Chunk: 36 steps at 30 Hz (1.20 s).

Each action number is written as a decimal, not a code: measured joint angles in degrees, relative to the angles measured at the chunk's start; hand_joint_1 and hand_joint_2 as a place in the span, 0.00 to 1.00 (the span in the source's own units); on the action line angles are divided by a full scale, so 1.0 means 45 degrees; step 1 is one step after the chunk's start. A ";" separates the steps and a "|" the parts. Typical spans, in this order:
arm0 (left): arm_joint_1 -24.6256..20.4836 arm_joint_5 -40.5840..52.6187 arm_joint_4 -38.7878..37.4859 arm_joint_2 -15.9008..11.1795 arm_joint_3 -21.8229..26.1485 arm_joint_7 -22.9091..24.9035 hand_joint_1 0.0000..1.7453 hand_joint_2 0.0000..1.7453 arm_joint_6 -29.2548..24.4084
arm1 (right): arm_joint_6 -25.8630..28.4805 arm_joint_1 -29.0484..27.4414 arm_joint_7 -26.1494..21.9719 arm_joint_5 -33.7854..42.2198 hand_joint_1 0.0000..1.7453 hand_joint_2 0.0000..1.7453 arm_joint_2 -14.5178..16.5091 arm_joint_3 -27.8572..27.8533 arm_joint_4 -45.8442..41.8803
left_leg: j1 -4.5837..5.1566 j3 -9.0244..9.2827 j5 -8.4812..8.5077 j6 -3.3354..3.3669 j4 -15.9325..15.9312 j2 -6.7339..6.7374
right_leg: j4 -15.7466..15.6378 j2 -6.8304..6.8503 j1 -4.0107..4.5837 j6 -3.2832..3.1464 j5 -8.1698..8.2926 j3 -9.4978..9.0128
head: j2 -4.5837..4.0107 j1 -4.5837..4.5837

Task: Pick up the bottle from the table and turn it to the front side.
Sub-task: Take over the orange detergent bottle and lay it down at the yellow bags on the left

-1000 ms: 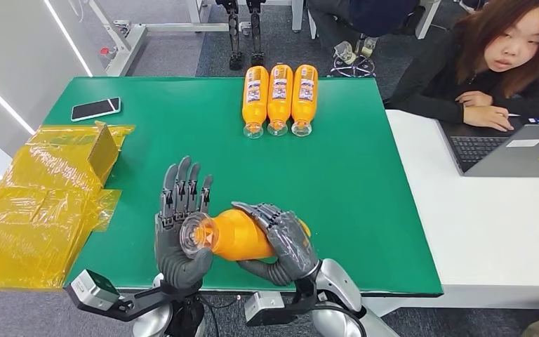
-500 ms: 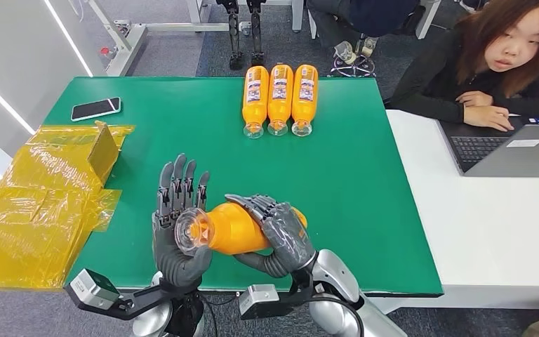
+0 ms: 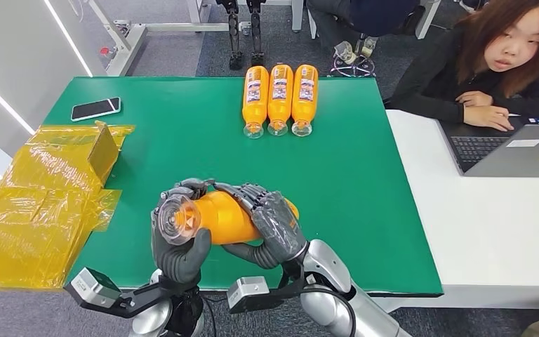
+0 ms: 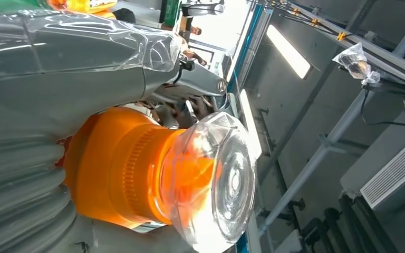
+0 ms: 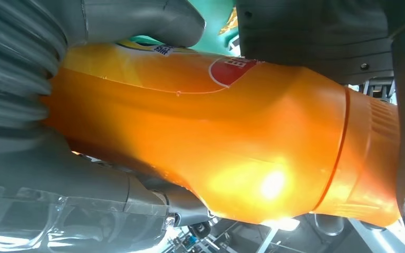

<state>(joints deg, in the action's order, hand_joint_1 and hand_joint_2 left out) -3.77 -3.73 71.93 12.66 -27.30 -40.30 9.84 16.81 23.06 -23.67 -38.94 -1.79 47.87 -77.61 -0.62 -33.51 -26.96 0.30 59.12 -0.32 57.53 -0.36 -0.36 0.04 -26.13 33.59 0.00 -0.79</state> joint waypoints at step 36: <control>-0.0138 -0.0047 0.0000 -0.0013 0.0407 0.0000 1.00 1.00 0.0234 | 0.1351 -0.0083 -0.0743 0.0720 0.00 1.00 0.0181 0.0106 0.0242 | -0.0001 0.0002 0.0005 -0.0007 0.0000 -0.0001 | 0.0001 0.0000 0.0002 -0.0002 0.0001 0.0001 | 0.0000 0.0001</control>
<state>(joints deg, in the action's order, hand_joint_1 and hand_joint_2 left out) -4.39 -3.94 71.93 12.59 -25.47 -40.30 10.89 22.89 22.69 -27.01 -35.70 -0.98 48.35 -76.53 -0.63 -33.50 -26.94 0.27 59.12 -0.33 57.53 -0.36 -0.35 0.03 -26.13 33.60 0.00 -0.79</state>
